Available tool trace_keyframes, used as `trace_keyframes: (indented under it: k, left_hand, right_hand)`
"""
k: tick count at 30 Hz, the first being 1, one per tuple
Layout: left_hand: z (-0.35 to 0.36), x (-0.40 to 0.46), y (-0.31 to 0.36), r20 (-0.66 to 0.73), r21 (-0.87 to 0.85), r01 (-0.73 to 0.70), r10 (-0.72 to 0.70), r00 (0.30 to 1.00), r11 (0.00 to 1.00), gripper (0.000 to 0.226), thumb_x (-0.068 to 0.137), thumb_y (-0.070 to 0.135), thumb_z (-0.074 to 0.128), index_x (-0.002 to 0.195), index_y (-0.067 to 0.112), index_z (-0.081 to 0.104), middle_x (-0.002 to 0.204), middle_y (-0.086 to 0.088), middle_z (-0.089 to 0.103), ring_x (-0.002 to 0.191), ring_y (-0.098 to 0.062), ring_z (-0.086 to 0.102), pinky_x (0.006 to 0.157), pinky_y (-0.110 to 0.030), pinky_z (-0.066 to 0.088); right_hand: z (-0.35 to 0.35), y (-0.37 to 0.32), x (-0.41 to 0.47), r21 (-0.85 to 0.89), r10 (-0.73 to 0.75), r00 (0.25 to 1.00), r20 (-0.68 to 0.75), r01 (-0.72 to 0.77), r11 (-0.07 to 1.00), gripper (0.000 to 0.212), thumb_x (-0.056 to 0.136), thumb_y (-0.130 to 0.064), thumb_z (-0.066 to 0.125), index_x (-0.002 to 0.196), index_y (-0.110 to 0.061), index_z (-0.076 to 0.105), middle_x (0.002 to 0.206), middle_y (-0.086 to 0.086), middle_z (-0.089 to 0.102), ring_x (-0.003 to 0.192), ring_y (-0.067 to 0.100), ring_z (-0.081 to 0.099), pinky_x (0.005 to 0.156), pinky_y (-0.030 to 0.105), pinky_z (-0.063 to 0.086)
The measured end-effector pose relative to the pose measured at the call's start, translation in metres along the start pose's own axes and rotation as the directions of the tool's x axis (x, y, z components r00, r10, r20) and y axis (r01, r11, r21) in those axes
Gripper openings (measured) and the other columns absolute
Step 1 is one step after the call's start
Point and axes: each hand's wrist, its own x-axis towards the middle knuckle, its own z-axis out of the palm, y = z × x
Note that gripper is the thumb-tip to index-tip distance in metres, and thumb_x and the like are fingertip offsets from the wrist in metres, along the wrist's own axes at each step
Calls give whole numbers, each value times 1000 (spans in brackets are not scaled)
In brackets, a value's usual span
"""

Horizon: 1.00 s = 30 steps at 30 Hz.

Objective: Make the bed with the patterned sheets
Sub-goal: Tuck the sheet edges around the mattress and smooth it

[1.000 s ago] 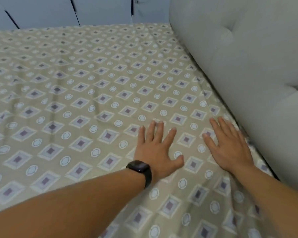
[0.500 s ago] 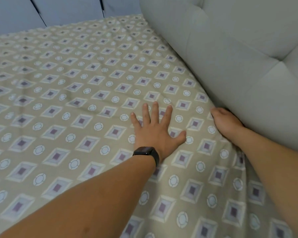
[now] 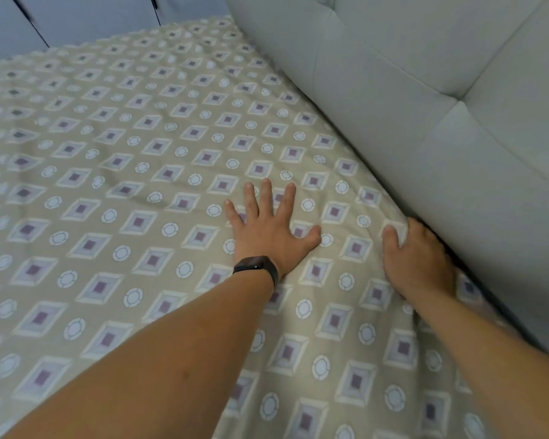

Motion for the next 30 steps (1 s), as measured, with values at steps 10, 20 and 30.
trace_keyframes:
  k: [10,20,30]
  left_hand:
    - [7,3,-4,-21,7,4,-3,1000,1000,94,79,88,18,159,42,1,170,-4,-2,155,-34,-14,115,-70,-8]
    - [-26,-30,7,-6,54,-63,63,998,997,98,82,81,29,160,34,-9,170,-6,-11,155,-28,-16,121,-60,-10]
    - [36,-137,143,182,13,-574,563,806,818,77,91,68,27,160,43,1,170,6,-5,155,-20,-16,124,-51,-8]
  right_hand:
    - [-4,6,14,-50,115,982,146,-109,993,82,97,-71,19,145,-9,42,148,23,47,134,40,46,110,49,39]
    - [-37,88,-121,-194,-247,965,85,260,946,66,104,-47,15,162,-15,17,169,9,9,156,25,5,126,41,5]
    - [-22,135,-113,-87,37,999,-27,-39,995,82,87,-81,33,153,-33,29,155,-1,40,139,26,40,115,43,30]
